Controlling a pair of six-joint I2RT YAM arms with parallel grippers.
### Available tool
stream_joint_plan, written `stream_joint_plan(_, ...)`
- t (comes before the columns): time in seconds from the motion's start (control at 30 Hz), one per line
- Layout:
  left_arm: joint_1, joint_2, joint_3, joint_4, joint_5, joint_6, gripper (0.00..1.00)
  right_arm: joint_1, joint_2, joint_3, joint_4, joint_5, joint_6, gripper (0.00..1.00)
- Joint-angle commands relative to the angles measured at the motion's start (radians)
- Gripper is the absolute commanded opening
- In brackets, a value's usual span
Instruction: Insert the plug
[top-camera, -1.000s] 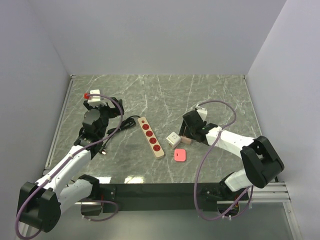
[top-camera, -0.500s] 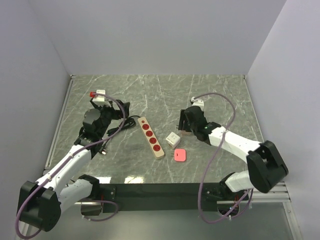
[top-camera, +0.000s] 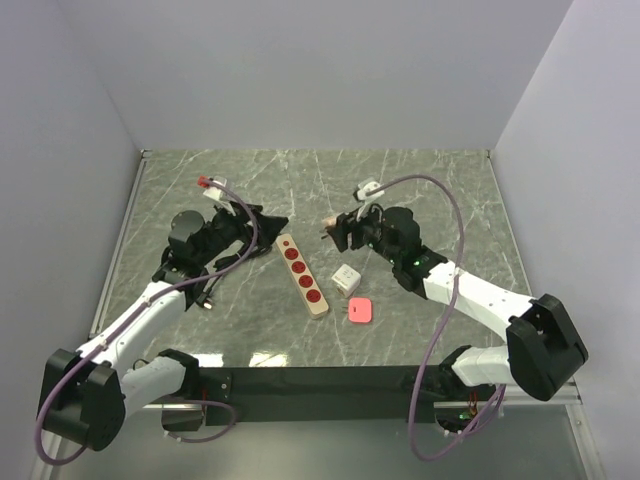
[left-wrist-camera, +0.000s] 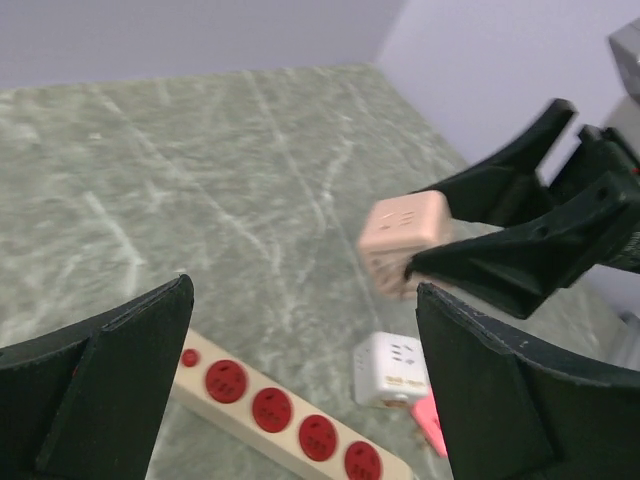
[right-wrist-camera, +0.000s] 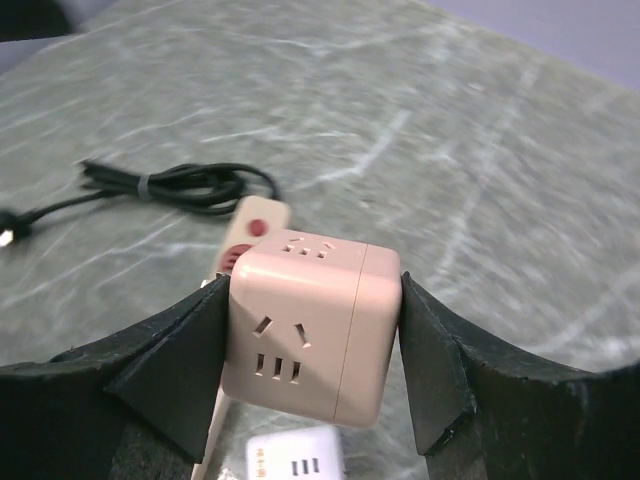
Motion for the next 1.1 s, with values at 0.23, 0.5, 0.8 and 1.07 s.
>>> stream_joint_plan(0.23, -0.003, 0.06, 0.008, 0.228, 0.285, -0.118, 0.99, 0.038, -0.03, -0.023, 0.204, -0.149, -0.06, 0.0)
stream_joint_plan(0.5, -0.009, 0.034, -0.032, 0.214, 0.311, 0.012, 0.99, 0.028, 0.017, 0.164, 0.028, -0.027, 0.146, 0.0)
stream_joint_plan(0.8, -0.057, 0.041, -0.076, 0.265, 0.308, 0.117, 0.99, -0.059, 0.021, 0.193, 0.025, -0.259, 0.322, 0.0)
stream_joint_plan(1.07, -0.084, 0.058, -0.084, 0.311, 0.323, 0.111, 0.99, -0.074, 0.045, 0.141, 0.185, -0.447, 0.364, 0.0)
